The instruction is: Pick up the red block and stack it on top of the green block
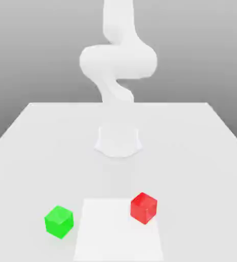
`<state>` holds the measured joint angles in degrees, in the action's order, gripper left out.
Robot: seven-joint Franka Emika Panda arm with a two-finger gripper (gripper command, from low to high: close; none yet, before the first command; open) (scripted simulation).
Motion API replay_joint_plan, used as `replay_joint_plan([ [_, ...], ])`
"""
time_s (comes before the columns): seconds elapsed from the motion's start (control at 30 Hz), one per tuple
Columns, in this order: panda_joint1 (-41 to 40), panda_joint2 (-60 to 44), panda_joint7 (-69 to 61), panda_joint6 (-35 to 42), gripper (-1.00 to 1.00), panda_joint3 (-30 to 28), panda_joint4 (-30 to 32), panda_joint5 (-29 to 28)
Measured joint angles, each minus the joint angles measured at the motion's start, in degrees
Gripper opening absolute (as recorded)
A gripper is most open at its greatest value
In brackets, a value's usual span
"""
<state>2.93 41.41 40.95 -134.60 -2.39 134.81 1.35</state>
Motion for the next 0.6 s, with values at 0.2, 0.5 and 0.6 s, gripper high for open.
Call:
replay_joint_plan([
  [0.2,7.4,-12.75,-13.41,-7.71,0.0,-4.83,8.1,3.53],
  [0.5,14.32,-30.8,-30.05,-18.92,0.0,-6.23,19.83,5.1],
  [0.6,14.8,-36.18,-33.26,-22.77,0.0,-5.47,23.77,2.44],
])
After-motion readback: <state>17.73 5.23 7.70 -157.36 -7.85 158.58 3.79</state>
